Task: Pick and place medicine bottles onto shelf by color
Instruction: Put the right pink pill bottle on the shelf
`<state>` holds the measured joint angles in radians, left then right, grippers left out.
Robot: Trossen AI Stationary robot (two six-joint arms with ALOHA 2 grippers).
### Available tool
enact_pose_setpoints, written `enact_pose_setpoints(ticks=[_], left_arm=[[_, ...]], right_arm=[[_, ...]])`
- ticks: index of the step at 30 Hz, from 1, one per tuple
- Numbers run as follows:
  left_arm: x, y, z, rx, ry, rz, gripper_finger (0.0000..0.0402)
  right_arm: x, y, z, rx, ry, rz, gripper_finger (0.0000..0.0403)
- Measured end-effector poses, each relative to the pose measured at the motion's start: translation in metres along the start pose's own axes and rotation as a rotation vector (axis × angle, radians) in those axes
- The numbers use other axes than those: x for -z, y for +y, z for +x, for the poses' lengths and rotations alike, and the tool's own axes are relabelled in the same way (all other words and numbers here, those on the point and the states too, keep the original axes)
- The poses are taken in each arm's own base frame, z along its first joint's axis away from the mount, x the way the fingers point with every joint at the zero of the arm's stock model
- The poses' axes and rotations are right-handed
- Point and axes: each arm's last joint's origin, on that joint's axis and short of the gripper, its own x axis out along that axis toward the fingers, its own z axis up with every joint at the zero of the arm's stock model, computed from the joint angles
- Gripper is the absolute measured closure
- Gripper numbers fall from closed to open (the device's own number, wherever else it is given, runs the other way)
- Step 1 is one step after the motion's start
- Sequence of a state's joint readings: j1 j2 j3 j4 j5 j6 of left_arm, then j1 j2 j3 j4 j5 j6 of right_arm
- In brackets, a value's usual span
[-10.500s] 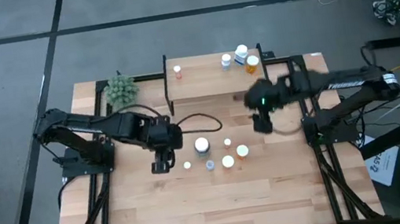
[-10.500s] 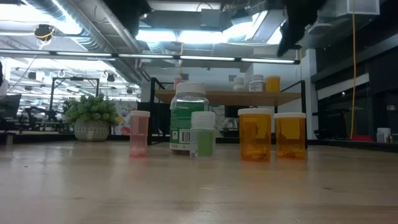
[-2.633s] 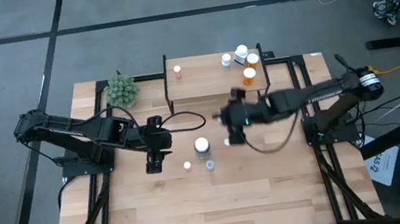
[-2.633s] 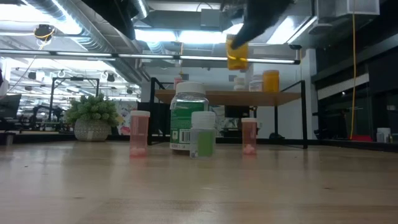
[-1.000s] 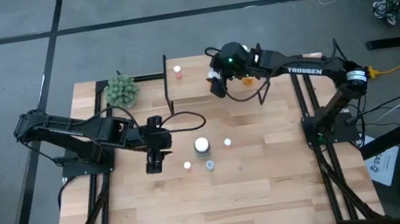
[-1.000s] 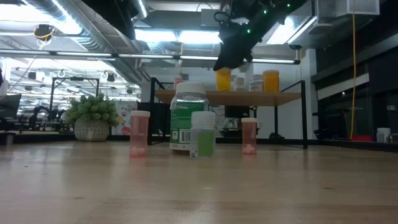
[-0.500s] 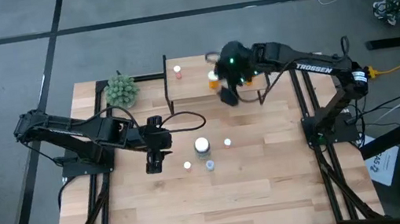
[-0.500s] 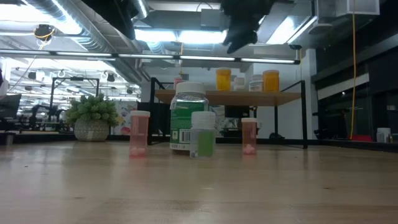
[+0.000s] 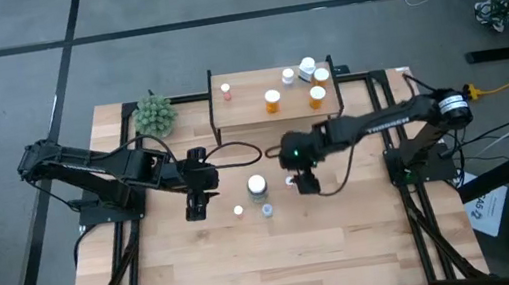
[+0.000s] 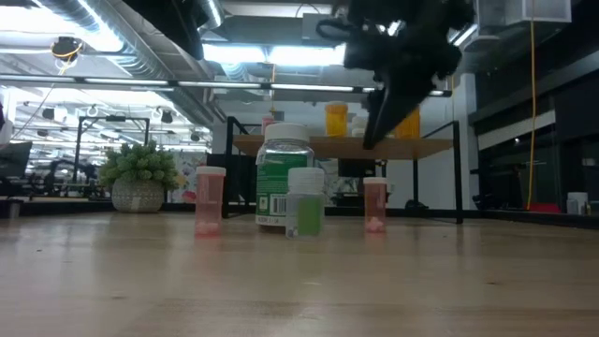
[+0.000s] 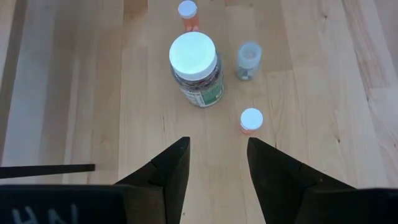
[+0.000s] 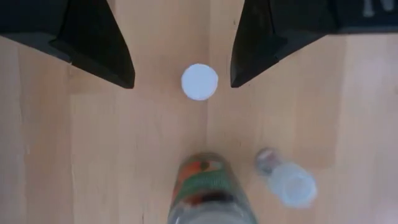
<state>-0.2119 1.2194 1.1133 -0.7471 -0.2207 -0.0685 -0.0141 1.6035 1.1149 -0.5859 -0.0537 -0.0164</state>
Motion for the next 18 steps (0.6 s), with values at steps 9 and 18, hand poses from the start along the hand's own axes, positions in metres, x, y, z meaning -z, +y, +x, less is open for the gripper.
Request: enact_pose_setpoints(ticks=[9, 18], left_arm=[[0.000, 0.000, 0.000, -0.003, -0.001, 0.000, 0.0246], [0.000, 0.000, 0.000, -0.007, -0.002, 0.000, 0.0246]], right_arm=[[0.026, 0.016, 0.029, 0.028, -0.046, 0.063, 0.0136], [0.036, 0.017, 0.040, 0.045, -0.130, 0.086, 0.0136]])
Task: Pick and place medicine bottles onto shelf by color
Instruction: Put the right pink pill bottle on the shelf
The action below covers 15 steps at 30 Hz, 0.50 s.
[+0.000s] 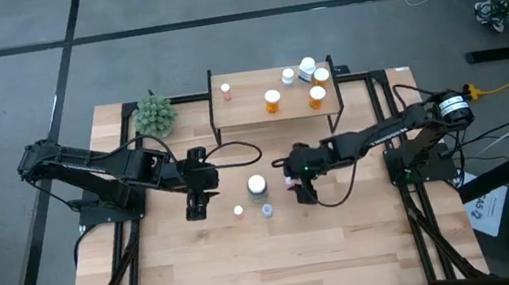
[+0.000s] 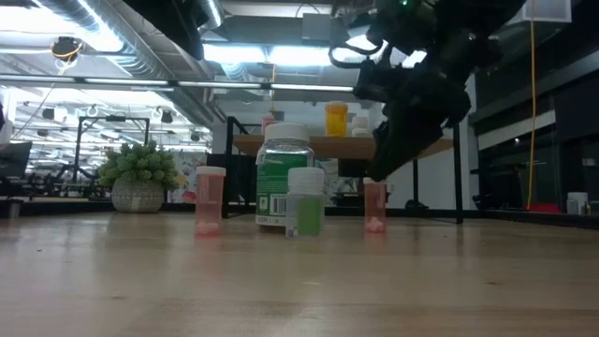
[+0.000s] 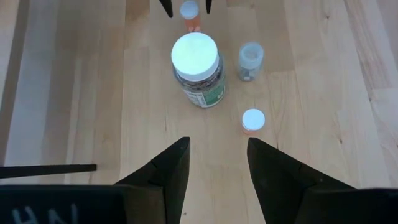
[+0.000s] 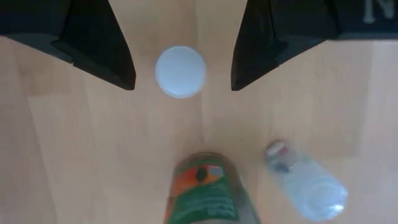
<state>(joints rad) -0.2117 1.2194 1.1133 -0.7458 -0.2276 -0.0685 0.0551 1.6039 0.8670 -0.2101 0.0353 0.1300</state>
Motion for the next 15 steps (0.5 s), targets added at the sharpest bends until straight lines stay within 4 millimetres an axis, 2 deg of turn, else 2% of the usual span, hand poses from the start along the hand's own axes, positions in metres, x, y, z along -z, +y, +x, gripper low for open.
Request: enact_pose_setpoints(ticks=[4, 9, 12, 15], left_arm=[[0.000, 0.000, 0.000, 0.000, 0.000, 0.000, 0.0246], [-0.002, -0.001, 0.002, 0.001, -0.014, -0.013, 0.0246], [-0.011, -0.009, 0.020, 0.040, -0.049, -0.029, 0.0246], [-0.012, -0.021, 0.041, 0.056, -0.014, 0.032, 0.0246]], right_arm=[[0.006, -0.001, 0.003, 0.026, 0.006, 0.006, 0.0136], [0.005, -0.001, 0.003, 0.027, -0.008, 0.023, 0.0136], [0.005, -0.001, 0.003, 0.027, -0.008, 0.023, 0.0136], [0.005, -0.001, 0.003, 0.027, -0.008, 0.023, 0.0136]])
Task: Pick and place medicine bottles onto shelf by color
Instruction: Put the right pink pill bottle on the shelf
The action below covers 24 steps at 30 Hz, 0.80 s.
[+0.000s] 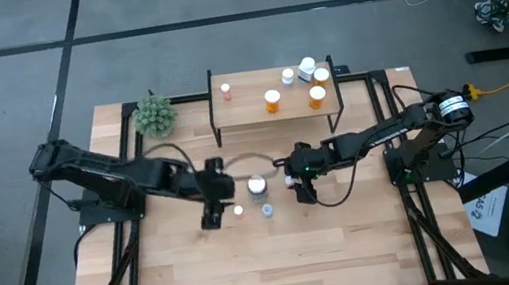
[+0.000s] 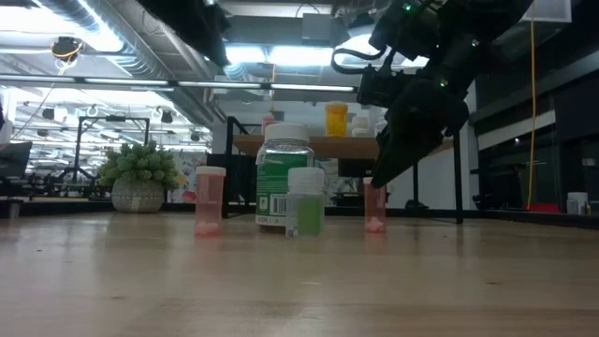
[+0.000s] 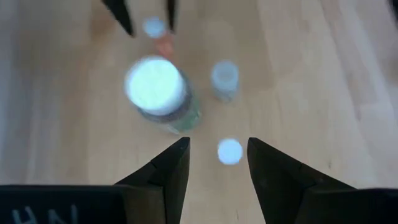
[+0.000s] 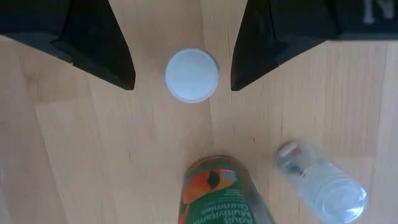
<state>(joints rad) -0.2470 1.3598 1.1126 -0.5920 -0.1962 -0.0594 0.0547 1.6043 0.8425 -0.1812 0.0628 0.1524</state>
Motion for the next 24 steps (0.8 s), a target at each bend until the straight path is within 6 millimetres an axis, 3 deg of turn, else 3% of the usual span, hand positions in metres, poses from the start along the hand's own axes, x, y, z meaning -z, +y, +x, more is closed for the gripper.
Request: enact_pose_setpoints(ticks=[7, 16, 24], left_arm=[[0.007, -0.012, 0.031, 0.003, 0.103, 0.022, 0.0246], [0.010, -0.036, 0.041, -0.010, 0.114, 0.086, 0.0246], [0.012, -0.044, 0.046, -0.034, 0.119, 0.060, 0.0246]], right_arm=[[0.001, 0.000, 0.003, 0.000, 0.008, 0.000, 0.0136], [0.004, 0.001, 0.020, 0.002, 0.021, 0.003, 0.0139], [0.004, 0.001, 0.020, 0.000, 0.019, 0.003, 0.0204]])
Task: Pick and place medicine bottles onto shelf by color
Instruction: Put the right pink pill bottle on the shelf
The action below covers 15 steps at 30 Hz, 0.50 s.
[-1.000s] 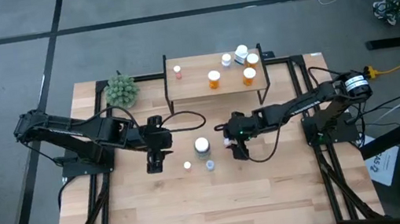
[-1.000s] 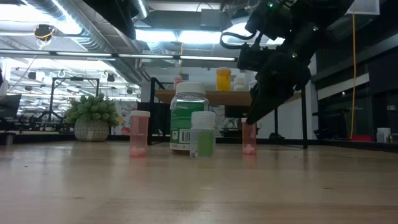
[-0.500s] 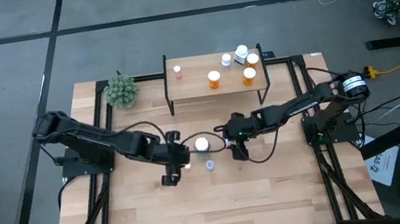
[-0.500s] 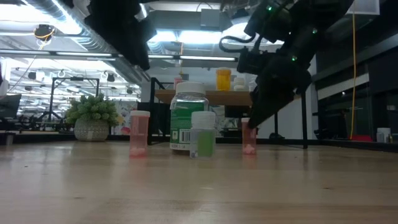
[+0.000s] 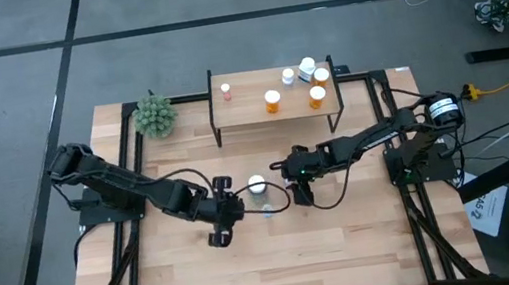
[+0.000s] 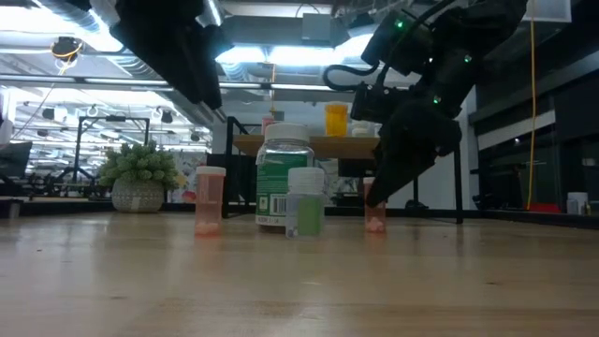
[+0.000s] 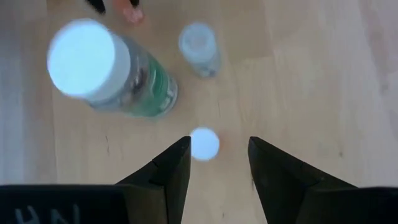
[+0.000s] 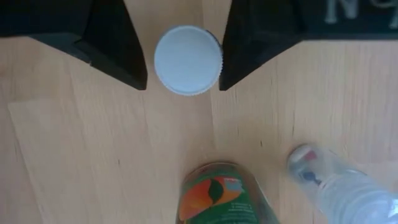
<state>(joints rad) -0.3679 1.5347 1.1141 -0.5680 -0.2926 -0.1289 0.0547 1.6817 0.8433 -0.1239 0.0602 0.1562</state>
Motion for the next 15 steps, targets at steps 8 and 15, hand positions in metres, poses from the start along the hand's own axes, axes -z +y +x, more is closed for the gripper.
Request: enact_pose_setpoints(ticks=[8, 15], left_arm=[[0.003, -0.005, 0.015, -0.022, 0.038, 0.012, 0.0246], [0.003, -0.005, 0.016, -0.023, 0.046, -0.006, 0.0246]], right_arm=[[-0.005, 0.000, -0.006, 0.003, 0.011, 0.067, 0.0300], [-0.038, 0.003, -0.034, 0.048, 0.035, 0.071, 0.0301]])
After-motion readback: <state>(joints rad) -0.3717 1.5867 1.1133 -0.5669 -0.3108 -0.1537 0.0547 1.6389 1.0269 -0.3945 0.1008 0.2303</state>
